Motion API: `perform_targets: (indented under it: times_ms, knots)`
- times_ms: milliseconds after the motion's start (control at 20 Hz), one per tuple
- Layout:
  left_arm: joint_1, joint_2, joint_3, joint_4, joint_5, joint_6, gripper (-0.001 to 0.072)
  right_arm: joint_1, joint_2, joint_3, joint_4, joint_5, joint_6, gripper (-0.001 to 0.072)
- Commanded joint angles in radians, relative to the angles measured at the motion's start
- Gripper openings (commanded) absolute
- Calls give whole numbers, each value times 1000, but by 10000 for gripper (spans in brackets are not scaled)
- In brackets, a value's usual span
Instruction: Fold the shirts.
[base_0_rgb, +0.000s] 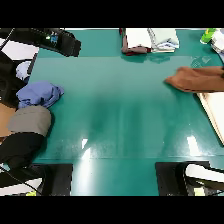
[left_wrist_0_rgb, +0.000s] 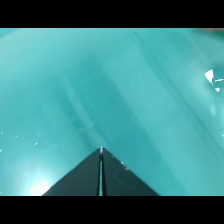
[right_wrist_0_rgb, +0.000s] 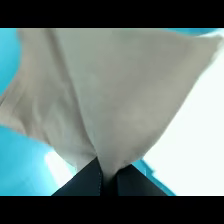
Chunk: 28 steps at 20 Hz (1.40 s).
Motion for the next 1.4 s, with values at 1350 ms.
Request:
perform_targets:
  times_ms: [1350]
  knots:
    - [0, 0, 0, 0, -31, -11, 25, -178, 39, 266, -238, 324, -48, 18]
